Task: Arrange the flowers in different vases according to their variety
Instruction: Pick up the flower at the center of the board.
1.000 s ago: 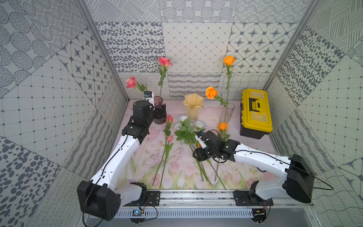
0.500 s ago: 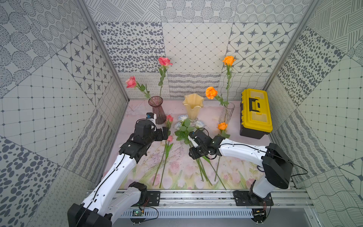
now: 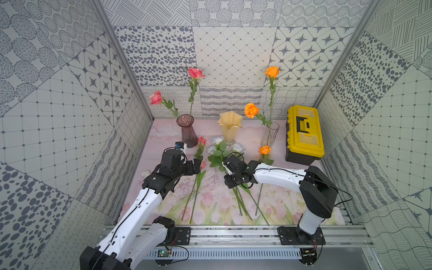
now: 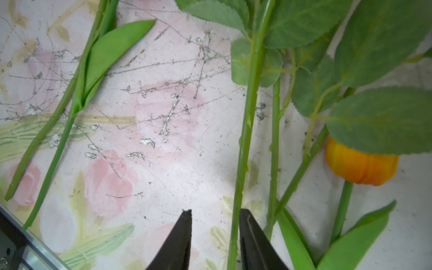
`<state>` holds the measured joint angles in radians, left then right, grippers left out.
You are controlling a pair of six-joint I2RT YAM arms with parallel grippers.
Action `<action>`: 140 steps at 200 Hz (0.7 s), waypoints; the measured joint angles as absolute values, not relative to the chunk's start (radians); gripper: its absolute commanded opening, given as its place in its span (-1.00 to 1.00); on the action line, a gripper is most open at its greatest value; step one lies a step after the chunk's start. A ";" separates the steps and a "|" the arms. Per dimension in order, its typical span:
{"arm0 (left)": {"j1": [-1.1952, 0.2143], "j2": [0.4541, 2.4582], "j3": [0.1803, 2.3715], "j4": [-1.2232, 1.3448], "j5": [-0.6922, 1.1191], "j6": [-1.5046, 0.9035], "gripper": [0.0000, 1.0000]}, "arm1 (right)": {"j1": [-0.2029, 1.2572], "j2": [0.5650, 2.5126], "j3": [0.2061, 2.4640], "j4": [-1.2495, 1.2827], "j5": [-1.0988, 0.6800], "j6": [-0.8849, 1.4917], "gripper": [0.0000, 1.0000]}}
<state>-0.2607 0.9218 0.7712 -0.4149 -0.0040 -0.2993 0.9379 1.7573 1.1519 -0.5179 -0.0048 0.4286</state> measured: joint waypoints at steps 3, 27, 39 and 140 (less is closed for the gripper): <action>-0.261 0.922 0.771 -0.415 -0.004 -0.299 0.98 | 0.936 1.759 1.152 -0.519 -0.004 0.428 -0.26; -0.261 0.923 0.769 -0.415 -0.004 -0.305 0.98 | 0.929 1.769 1.152 -0.519 0.001 0.429 -0.28; -0.261 0.923 0.769 -0.415 -0.004 -0.307 0.98 | 0.925 1.773 1.152 -0.519 0.002 0.429 -0.28; -0.261 0.936 0.769 -0.415 -0.004 -0.318 0.98 | 0.902 1.809 1.165 -0.513 -0.009 0.414 -0.54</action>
<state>-0.2607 0.9363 0.7692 -0.4152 -0.0036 -0.3176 0.9016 1.8091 1.1652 -0.5125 -0.0090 0.4137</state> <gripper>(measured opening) 0.990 0.261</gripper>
